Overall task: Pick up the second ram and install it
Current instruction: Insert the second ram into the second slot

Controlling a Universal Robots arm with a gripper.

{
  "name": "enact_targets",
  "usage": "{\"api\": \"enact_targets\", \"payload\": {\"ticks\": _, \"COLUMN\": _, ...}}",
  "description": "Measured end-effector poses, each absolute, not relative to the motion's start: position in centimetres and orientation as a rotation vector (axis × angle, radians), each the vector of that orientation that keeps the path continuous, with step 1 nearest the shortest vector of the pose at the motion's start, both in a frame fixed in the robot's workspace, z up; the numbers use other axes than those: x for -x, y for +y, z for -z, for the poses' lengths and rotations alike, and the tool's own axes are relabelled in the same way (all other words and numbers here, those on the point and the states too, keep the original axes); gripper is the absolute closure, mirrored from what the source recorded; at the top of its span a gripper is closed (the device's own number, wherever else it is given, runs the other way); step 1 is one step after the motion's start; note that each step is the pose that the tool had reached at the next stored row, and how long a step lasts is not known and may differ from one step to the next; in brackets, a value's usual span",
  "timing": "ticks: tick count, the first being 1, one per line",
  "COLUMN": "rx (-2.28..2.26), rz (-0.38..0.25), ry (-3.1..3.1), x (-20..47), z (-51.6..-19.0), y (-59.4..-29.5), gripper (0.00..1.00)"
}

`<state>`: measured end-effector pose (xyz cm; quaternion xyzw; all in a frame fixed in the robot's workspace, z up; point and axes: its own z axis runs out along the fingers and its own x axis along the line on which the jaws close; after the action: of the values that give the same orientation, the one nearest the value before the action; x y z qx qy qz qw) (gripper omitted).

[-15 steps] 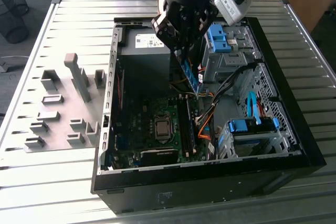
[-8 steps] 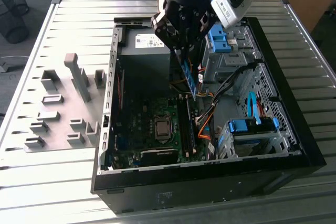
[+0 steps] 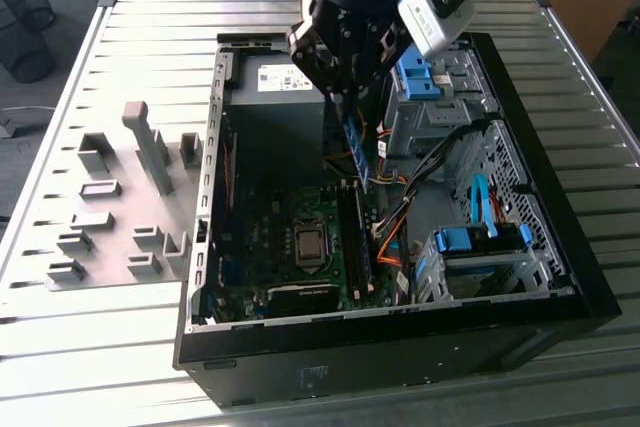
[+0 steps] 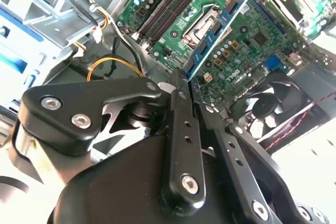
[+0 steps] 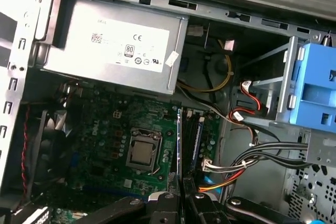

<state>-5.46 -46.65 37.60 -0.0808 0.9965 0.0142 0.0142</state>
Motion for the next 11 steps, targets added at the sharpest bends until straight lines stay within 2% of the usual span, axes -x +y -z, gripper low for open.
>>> {"api": "enact_targets", "payload": {"ticks": 11, "rx": 0.056, "rz": -0.044, "ry": 3.130, "x": 5.46, "z": -37.55, "y": -46.65, "gripper": 0.86}}
